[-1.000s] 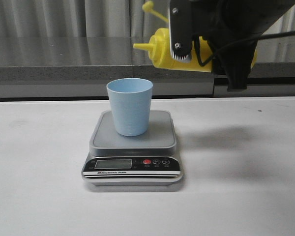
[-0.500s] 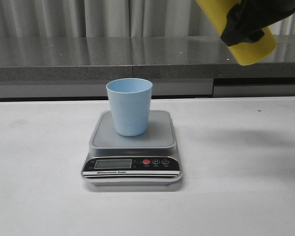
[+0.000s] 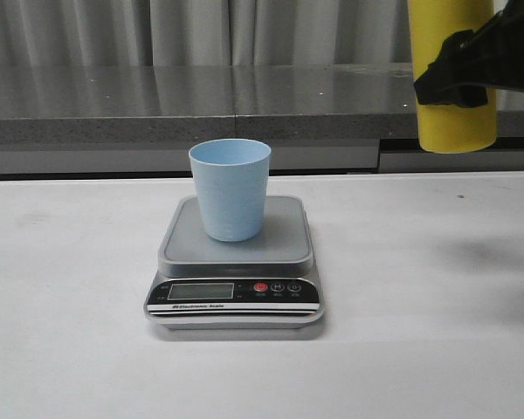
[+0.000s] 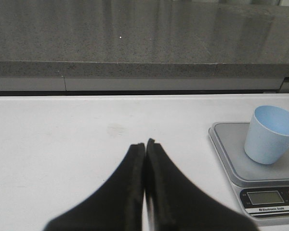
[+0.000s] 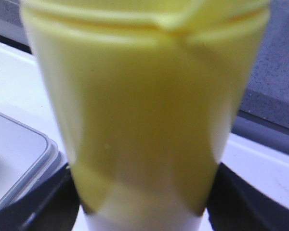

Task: Pour seasoning into cup on scale with both arms
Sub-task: 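Turn the yellow bottle upright and carry it back with the right gripper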

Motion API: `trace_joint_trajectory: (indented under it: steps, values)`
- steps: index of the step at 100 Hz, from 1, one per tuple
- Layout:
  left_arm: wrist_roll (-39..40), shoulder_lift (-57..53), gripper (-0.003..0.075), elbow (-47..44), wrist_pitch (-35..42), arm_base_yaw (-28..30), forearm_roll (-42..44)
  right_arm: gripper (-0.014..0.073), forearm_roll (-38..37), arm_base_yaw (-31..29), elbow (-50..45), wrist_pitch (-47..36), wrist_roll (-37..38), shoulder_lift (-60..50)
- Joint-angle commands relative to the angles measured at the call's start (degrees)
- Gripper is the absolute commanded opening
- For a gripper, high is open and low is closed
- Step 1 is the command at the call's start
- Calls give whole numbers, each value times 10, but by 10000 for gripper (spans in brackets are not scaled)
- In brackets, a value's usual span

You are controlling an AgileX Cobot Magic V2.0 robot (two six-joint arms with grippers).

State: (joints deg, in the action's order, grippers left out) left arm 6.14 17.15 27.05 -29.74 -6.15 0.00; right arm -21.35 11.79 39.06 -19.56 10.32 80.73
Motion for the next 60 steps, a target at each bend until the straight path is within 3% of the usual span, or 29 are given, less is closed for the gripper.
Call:
trace_joint_trajectory:
  steps: [1,16,60]
  values:
    - [5,4,-20,14,45,1,0,332,68,-7,-16,-98,-81,-23]
    - [5,4,-20,14,45,1,0,332,120,-8,-48,-117,-119,-16]
    - [5,4,-20,14,45,1,0,332,121,-29,-53,-209,-83,84]
